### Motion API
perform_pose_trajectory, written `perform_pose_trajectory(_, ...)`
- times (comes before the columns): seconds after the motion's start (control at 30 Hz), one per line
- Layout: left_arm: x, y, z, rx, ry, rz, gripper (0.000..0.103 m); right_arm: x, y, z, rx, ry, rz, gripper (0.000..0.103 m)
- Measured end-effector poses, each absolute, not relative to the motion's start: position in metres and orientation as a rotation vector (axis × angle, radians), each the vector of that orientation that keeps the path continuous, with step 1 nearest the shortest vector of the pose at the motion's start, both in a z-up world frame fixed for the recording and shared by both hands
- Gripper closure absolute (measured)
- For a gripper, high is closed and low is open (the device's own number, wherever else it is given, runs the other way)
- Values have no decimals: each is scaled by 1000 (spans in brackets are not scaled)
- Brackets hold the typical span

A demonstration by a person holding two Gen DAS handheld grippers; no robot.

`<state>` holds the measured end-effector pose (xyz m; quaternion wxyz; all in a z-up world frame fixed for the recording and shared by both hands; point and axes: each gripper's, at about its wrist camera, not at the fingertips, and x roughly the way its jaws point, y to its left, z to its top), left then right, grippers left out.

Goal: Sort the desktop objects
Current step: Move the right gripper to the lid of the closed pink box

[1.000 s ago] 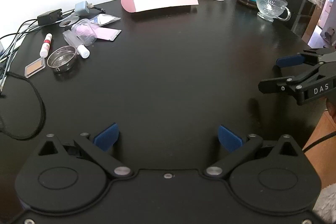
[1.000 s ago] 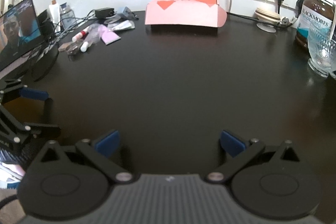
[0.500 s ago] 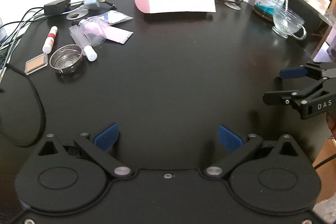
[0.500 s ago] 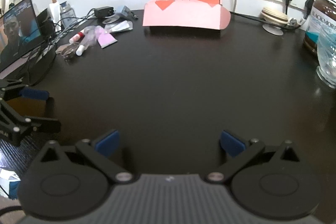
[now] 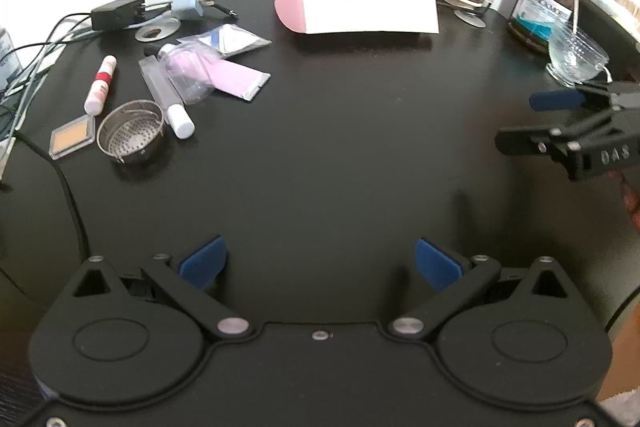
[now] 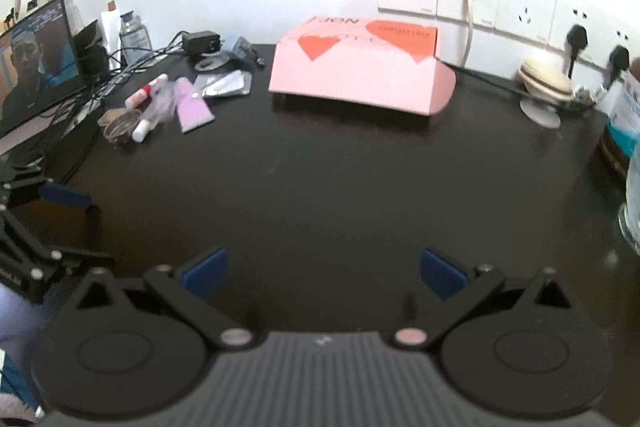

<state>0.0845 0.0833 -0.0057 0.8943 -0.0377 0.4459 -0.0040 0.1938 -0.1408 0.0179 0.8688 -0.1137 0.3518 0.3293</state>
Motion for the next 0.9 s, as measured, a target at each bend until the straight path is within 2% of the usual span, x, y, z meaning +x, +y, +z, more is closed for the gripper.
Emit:
perform_pose_trajectory(0.6, 124, 92, 24, -95, 820, 91, 0, 299, -108, 20, -288, 653, 633, 1)
perform_pose_trajectory(0.9, 125, 87, 18, -116, 847, 120, 0, 321, -76, 2, -343, 626, 574, 1)
